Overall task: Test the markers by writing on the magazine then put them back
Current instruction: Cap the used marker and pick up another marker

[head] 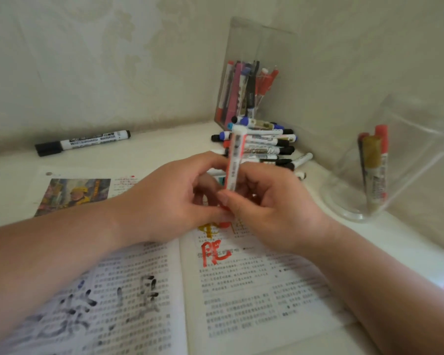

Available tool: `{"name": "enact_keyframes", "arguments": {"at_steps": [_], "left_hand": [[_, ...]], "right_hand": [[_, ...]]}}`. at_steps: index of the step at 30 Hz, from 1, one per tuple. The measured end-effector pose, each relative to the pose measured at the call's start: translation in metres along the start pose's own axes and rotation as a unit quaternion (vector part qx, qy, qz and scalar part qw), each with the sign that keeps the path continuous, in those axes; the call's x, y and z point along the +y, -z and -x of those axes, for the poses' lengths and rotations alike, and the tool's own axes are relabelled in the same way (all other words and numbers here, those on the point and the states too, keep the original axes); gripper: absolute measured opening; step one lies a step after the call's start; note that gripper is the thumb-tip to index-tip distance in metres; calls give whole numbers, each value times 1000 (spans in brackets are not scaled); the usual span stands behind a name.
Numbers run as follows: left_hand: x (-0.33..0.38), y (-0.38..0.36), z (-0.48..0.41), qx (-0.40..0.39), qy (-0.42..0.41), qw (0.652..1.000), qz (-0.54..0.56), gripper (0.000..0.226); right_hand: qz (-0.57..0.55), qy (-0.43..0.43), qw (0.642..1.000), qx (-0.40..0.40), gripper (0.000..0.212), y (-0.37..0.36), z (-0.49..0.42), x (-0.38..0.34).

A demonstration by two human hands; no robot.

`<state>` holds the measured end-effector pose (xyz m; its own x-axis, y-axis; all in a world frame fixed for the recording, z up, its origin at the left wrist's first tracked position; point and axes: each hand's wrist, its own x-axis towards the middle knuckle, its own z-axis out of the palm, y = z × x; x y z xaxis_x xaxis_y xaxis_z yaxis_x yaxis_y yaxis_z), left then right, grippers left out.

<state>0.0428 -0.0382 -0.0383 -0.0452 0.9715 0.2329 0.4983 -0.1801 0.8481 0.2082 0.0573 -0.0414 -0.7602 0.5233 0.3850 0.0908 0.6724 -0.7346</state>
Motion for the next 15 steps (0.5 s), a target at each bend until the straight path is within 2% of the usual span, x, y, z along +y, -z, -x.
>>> {"name": "enact_keyframes", "arguments": {"at_steps": [3, 7, 12, 14, 15], "left_hand": [[-1, 0, 2, 5, -17, 1000, 0, 56], [-2, -2, -2, 12, -46, 997, -61, 66], [-3, -5, -6, 56, -142, 974, -168, 50], [-4, -7, -7, 65, -149, 963, -217, 47], [-4, -7, -6, 67, -146, 960, -230, 43]], "right_hand": [[42, 5, 999, -6, 18, -3, 2, -3], [69, -31, 997, 19, 10, 2, 8, -4], [65, -13, 993, 96, 6, 25, 4, -29], [76, -14, 989, 126, 3, 40, 2, -42], [80, -12, 986, 149, 12, 49, 0, -49]]}}
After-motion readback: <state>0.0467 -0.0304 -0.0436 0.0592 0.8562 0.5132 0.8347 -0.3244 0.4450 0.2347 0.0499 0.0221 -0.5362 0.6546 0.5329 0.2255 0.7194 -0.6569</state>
